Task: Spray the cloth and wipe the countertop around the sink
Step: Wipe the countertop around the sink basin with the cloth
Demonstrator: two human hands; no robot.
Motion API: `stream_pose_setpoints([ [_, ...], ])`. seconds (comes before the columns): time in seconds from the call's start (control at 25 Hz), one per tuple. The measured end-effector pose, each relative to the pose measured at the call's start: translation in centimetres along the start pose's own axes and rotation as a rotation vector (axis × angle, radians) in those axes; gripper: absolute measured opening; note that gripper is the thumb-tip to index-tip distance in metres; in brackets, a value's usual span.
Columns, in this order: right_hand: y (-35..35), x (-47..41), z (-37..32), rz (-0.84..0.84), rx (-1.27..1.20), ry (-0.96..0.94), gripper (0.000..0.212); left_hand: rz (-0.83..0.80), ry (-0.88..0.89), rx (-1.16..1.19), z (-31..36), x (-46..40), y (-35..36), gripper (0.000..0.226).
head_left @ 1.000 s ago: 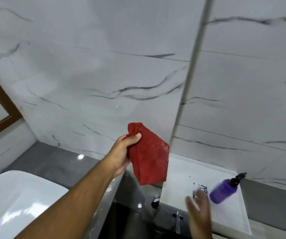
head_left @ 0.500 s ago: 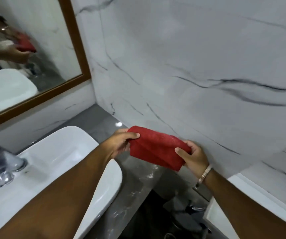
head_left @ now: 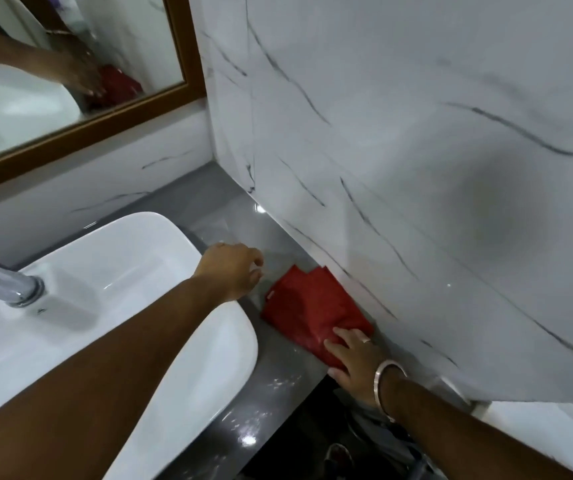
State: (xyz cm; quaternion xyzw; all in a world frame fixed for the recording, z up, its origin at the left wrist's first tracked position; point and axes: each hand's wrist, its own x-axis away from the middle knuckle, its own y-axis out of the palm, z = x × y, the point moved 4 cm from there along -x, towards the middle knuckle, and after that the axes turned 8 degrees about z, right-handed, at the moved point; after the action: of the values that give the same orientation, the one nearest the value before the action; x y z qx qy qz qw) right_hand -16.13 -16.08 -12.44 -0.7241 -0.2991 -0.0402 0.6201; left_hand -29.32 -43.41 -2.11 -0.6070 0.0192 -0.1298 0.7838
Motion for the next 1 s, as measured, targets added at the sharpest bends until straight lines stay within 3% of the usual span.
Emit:
stream_pose_setpoints([
  [0.2, -1.8, -1.8, -0.9, 0.335, 0.167, -0.088, 0.048, 0.178, 0.073, -0.018, -0.1, 0.6, 0.4, 0.051],
  [0.36, -3.2, -7.5, -2.6, 0.342, 0.225, -0.199, 0.07, 0.223, 0.103, -0.021, -0.8, 0.3, 1.0, 0.059],
  [0.52, 0.8, -8.7, -5.8, 0.337, 0.185, -0.071, 0.064, 0.272, 0.116, -0.002, -0.9, 0.1, 1.1, 0.061],
  [0.64, 5.1, -4.0, -8.3, 0.245, 0.238, -0.452, 0.071, 0.285, 0.11, 0.023, -1.0, 0.2, 0.9, 0.061],
  [0.72, 3.2, -4.4, -5.9, 0.266, 0.293, -0.618, 0.072, 0.29, 0.119, 0.033, -0.9, 0.2, 0.8, 0.061],
  [0.8, -0.3, -7.8, -3.1, 0.35, 0.299, -0.421, 0.065, 0.293, 0.118, 0.031, -0.9, 0.1, 0.8, 0.062],
  [0.92, -2.5, -11.6, -3.0, 0.436, 0.153, 0.106, 0.062, 0.3, 0.116, 0.016, -0.9, 0.2, 0.9, 0.065],
  [0.96, -0.9, -11.3, -4.9, 0.463, 0.174, 0.119, 0.063, 0.302, 0.116, 0.013, -0.9, 0.2, 0.9, 0.065],
  [1.0, 1.6, -10.1, -7.2, 0.43, 0.2, 0.014, 0.064, 0.3, 0.112, 0.015, -0.9, 0.1, 0.9, 0.065],
])
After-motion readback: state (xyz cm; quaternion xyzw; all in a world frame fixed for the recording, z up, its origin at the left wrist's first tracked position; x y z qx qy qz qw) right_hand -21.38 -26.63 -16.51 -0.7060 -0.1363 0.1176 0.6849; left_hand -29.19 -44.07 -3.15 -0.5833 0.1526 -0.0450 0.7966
